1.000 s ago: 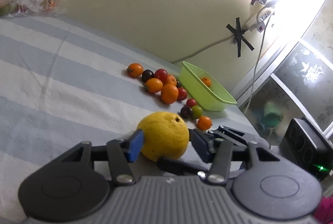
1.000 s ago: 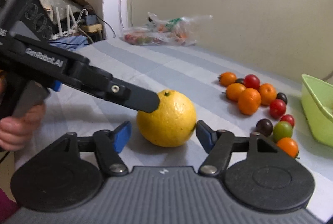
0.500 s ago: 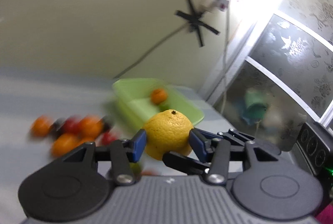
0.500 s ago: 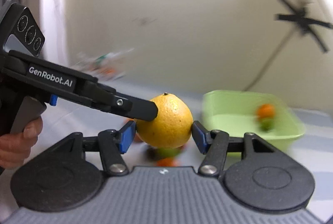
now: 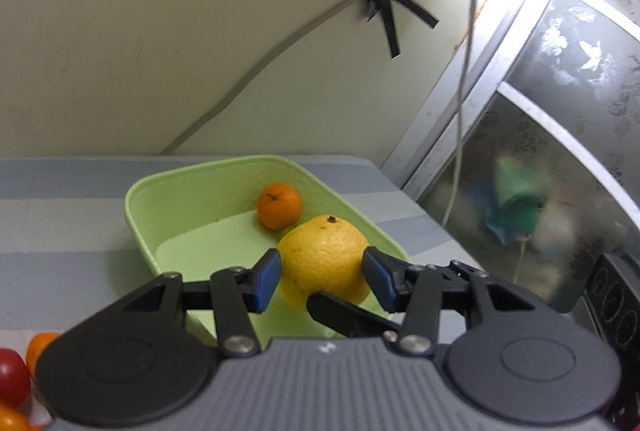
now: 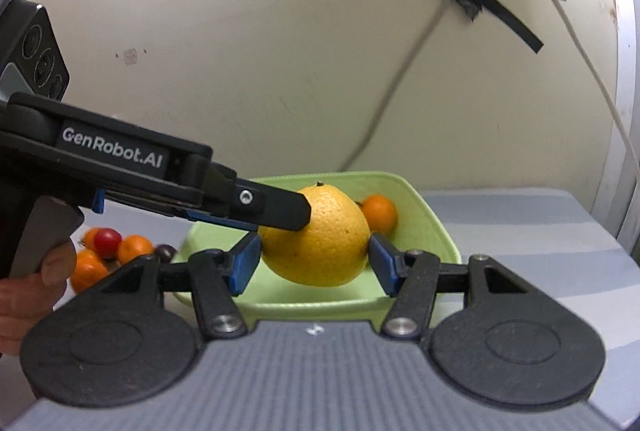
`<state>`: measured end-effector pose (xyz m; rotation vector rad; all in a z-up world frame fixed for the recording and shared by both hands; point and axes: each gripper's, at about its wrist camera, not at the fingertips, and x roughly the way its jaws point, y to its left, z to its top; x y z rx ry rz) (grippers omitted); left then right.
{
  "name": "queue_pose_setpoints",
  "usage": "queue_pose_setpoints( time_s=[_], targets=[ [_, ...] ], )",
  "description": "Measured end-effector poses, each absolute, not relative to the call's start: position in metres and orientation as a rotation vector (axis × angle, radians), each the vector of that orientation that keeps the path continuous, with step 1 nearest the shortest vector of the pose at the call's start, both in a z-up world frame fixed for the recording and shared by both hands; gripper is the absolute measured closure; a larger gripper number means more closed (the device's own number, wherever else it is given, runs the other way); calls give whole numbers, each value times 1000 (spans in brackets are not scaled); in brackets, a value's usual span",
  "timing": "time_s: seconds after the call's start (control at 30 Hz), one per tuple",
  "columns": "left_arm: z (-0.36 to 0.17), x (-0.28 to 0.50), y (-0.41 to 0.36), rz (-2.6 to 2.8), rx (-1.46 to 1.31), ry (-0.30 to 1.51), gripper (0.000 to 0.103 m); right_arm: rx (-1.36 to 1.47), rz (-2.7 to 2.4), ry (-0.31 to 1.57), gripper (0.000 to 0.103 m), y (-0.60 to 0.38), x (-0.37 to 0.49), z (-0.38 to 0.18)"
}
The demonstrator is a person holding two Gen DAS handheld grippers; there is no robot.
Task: Organize fruits
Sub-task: 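Lift the grapefruit into the green bowl and open both tools, then grasp the dark purple cherry tomato with the left tool while the right tool grasps an orange one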
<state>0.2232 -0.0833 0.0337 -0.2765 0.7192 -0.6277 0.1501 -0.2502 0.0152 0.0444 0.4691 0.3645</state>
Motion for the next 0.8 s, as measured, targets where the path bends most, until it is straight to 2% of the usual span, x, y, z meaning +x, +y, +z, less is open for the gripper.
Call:
queue_pose_setpoints(
  time_s=[0.07, 0.13, 0.23, 0.3, 0.43, 0.5, 0.67, 0.8],
  targets=[
    [31, 220, -85, -631, -270, 719, 57, 26, 363, 447, 39, -249, 148, 14],
    [36, 213, -81, -637, -281, 693, 56, 2, 350, 410, 30, -249, 146, 19],
    [50, 191, -61, -637, -304, 637, 56, 5, 347, 367, 31, -252, 134, 28],
    [58, 171, -38, -626, -326, 596, 56, 43, 351, 360, 37, -256, 125, 33],
    [61, 130, 16, -540, -367, 557, 57, 112, 400, 382, 64, -256, 96, 34],
    [54, 113, 40, -462, -365, 576, 58, 131, 443, 412, 69, -251, 89, 31],
    [24, 91, 73, -414, -444, 669, 59, 89, 550, 489, 69, -219, 66, 21],
    [11, 90, 68, -454, -489, 703, 59, 15, 582, 532, 67, -193, 61, 18]
  ],
)
